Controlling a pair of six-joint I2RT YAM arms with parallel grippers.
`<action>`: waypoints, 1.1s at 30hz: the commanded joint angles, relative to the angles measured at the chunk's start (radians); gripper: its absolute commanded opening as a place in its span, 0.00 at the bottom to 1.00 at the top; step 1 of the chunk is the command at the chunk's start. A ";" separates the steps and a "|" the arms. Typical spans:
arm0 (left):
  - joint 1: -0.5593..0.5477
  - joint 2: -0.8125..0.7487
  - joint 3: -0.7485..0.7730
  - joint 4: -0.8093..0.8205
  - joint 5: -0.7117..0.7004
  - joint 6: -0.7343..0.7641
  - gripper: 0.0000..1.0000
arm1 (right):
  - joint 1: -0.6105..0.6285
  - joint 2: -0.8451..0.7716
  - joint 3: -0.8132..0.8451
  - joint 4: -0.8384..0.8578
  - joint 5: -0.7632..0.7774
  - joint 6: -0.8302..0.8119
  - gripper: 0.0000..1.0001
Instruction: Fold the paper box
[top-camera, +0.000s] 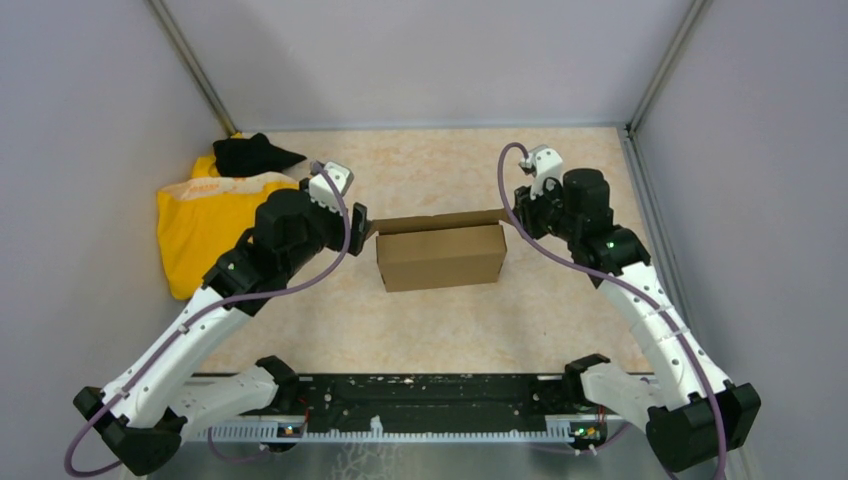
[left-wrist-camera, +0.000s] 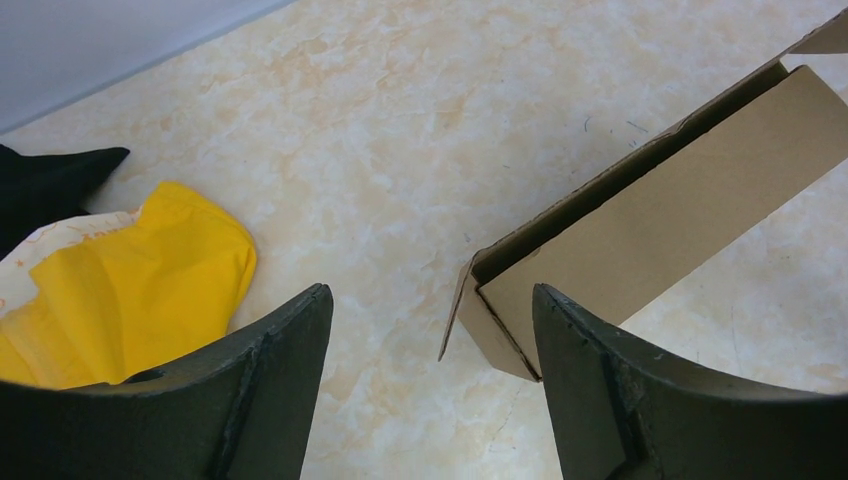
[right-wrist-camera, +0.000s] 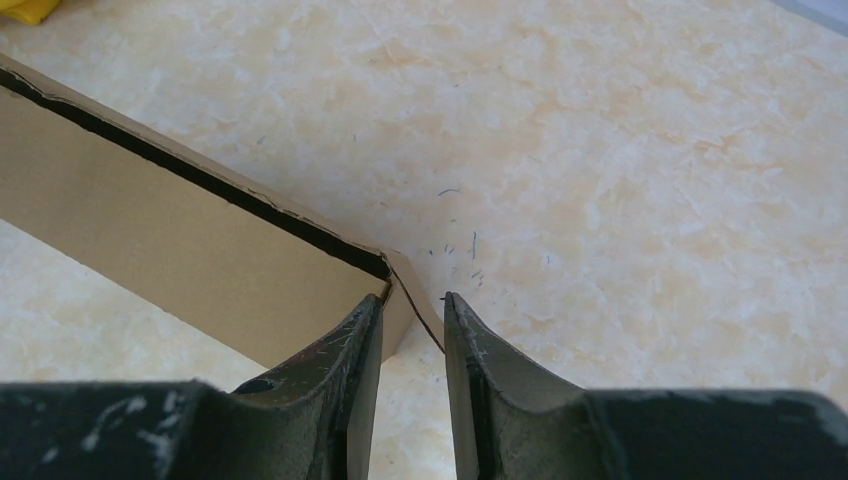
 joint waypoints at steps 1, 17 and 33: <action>-0.006 -0.003 0.009 -0.026 -0.024 0.038 0.81 | 0.010 0.004 0.065 0.043 -0.003 -0.011 0.29; -0.005 0.047 -0.067 0.024 -0.048 0.065 0.81 | 0.009 0.014 0.066 0.046 -0.002 -0.008 0.29; -0.003 0.068 -0.074 0.069 -0.036 0.066 0.65 | 0.010 0.012 0.059 0.054 -0.002 -0.005 0.20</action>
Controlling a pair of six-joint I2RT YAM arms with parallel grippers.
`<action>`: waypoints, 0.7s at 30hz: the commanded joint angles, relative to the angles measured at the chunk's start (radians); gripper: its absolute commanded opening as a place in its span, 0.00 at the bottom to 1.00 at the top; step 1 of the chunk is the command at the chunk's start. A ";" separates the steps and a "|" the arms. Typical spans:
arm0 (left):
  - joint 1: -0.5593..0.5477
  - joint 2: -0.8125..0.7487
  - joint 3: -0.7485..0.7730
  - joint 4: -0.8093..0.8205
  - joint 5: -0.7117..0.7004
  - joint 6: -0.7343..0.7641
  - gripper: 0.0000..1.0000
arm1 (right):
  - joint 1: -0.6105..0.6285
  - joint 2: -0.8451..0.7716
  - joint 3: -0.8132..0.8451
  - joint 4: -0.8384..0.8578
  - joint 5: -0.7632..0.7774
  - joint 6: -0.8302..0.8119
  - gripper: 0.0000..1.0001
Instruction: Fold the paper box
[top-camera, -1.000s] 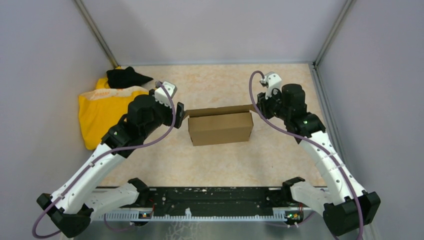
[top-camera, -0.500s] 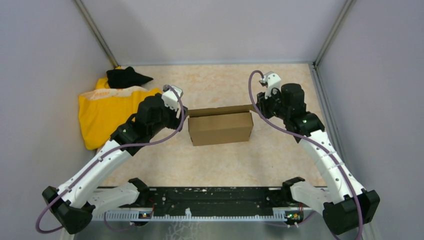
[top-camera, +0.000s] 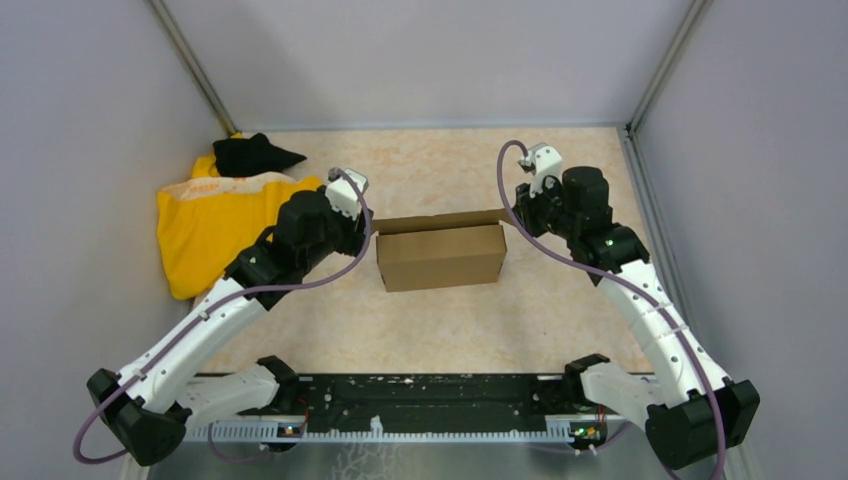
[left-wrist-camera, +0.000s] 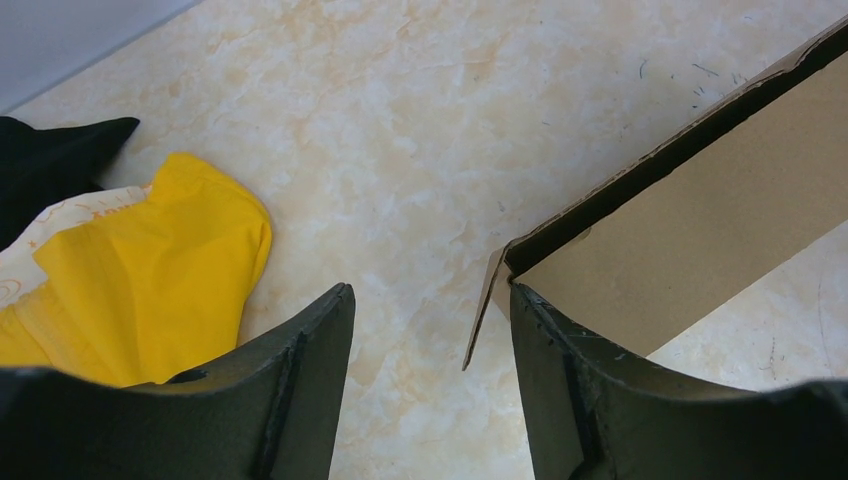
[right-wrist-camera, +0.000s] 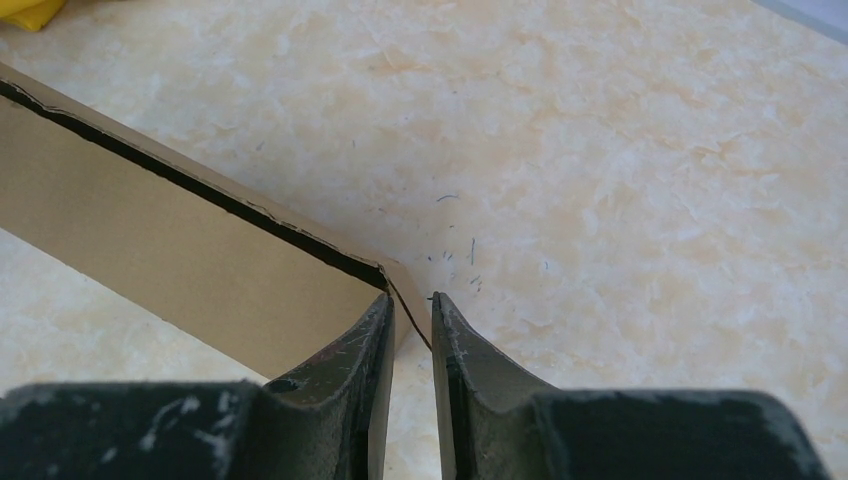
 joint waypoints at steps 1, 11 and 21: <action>-0.003 0.011 0.001 0.034 0.013 0.010 0.65 | 0.010 -0.001 0.047 0.046 -0.003 -0.006 0.20; -0.003 0.019 0.009 0.031 0.028 0.008 0.61 | 0.010 0.007 0.045 0.052 -0.011 -0.004 0.20; -0.003 0.032 0.019 0.027 0.041 0.004 0.55 | 0.009 0.012 0.045 0.059 -0.019 -0.005 0.20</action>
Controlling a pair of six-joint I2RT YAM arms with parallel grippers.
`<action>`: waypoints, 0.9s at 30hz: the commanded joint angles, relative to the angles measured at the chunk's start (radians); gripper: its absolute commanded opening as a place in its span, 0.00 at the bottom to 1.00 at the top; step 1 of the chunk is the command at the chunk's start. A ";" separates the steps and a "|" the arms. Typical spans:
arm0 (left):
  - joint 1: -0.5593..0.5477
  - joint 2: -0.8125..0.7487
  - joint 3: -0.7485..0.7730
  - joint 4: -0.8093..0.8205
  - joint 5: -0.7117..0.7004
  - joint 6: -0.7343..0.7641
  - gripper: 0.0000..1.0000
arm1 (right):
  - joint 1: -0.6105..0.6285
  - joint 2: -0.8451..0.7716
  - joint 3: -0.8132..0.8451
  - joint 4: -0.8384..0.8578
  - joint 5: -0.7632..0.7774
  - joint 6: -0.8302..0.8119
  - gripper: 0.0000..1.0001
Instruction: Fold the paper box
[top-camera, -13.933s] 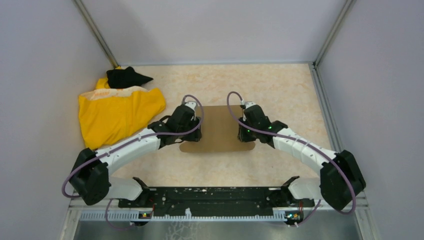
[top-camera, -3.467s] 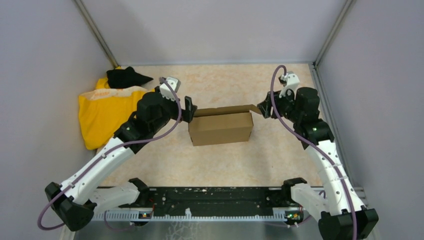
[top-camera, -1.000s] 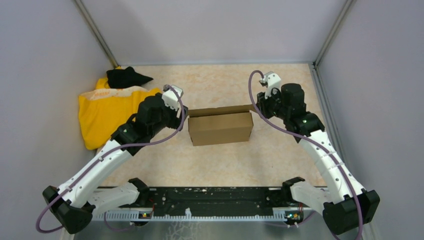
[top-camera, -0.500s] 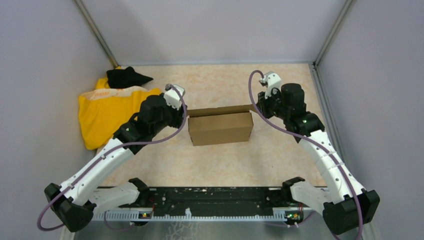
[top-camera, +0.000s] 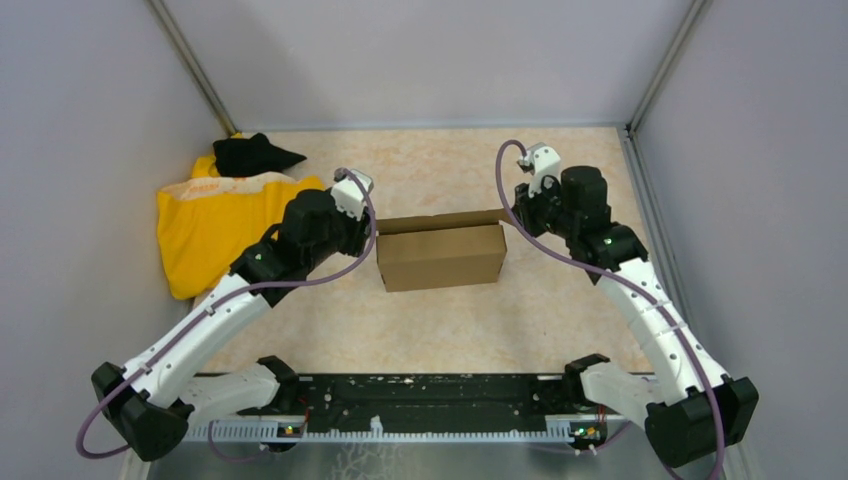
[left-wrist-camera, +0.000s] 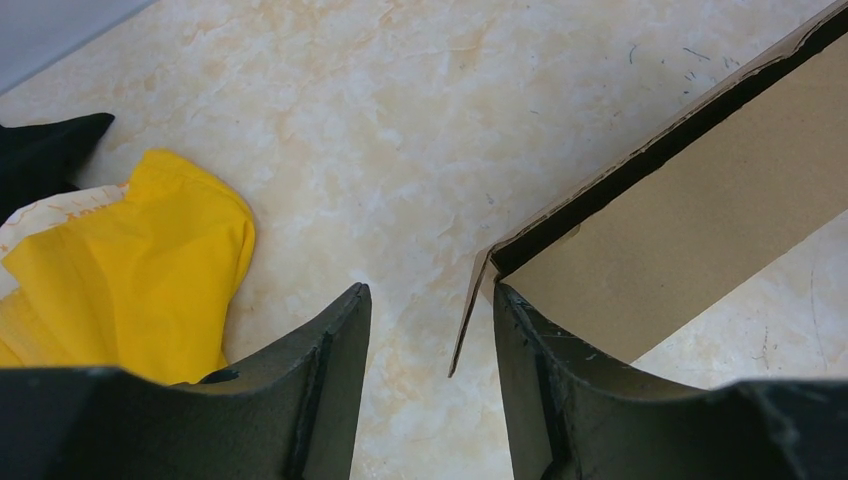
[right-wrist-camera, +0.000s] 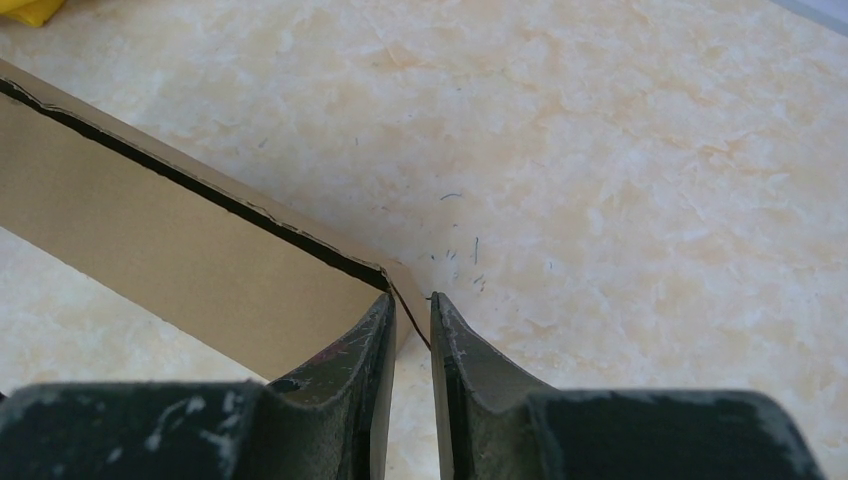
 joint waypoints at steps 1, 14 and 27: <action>-0.004 0.000 0.020 0.026 0.019 0.005 0.54 | 0.010 0.006 0.046 0.059 -0.014 -0.003 0.20; -0.003 0.015 0.029 0.022 0.023 0.006 0.47 | 0.009 0.017 0.052 0.058 -0.026 -0.003 0.18; -0.003 0.021 0.050 0.020 0.035 0.001 0.44 | 0.010 0.013 0.056 0.057 -0.030 0.000 0.16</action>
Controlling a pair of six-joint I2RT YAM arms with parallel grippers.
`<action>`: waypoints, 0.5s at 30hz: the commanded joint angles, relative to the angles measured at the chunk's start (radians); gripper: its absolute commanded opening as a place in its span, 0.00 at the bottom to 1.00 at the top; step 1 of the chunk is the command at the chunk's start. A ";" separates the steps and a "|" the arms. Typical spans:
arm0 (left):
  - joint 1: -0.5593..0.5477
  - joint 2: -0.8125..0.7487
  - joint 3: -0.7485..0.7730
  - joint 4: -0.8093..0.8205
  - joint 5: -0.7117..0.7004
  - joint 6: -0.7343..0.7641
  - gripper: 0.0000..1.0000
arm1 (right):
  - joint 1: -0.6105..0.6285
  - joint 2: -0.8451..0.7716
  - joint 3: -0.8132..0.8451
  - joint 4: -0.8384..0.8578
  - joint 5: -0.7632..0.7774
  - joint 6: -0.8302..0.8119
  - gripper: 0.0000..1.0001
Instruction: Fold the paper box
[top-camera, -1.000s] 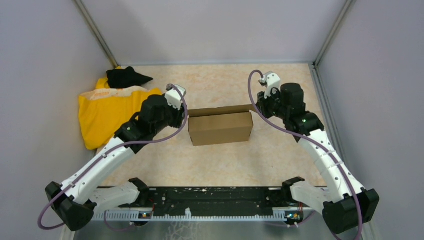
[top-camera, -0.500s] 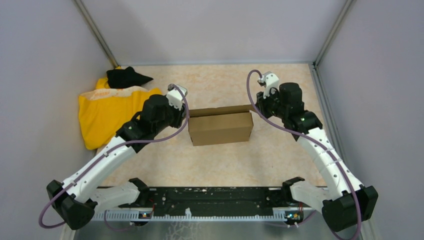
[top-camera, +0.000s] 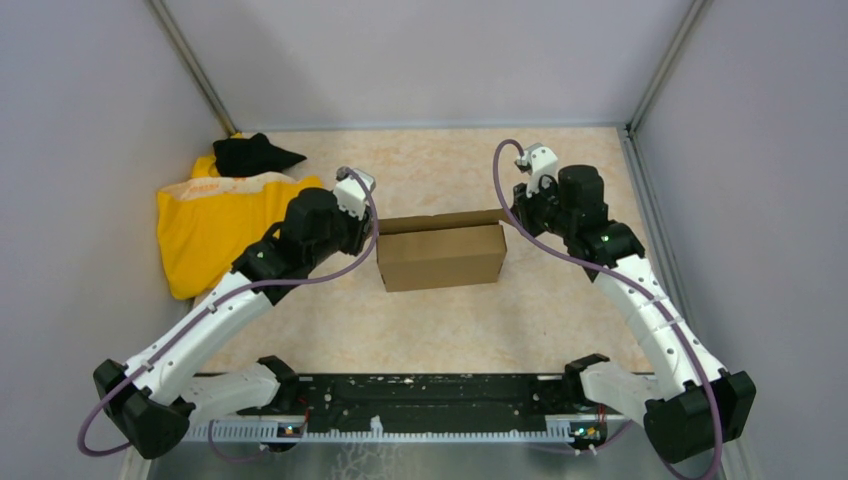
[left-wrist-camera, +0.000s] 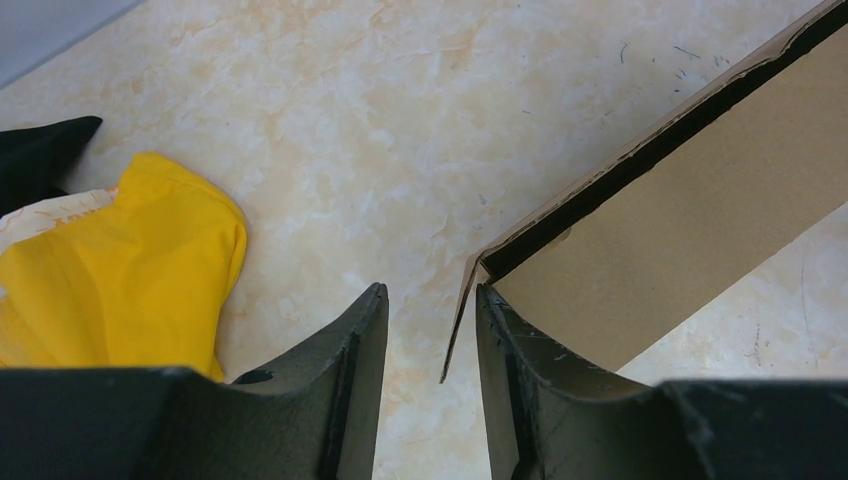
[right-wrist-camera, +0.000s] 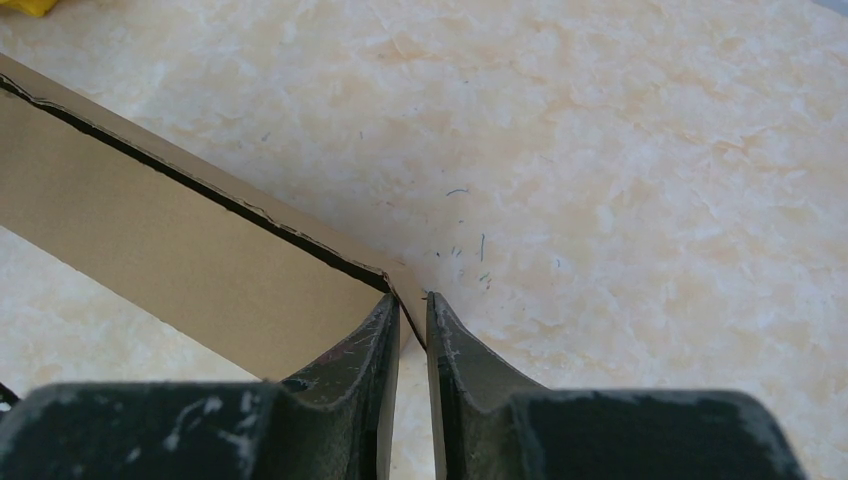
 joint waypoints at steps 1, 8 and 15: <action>-0.003 0.006 0.043 0.020 0.020 0.001 0.44 | 0.009 -0.010 0.055 0.056 -0.017 0.000 0.16; -0.003 0.011 0.056 0.020 0.026 0.000 0.37 | 0.009 -0.010 0.055 0.057 -0.018 0.000 0.16; -0.003 0.019 0.059 0.018 0.036 -0.004 0.32 | 0.009 -0.013 0.051 0.059 -0.021 0.002 0.13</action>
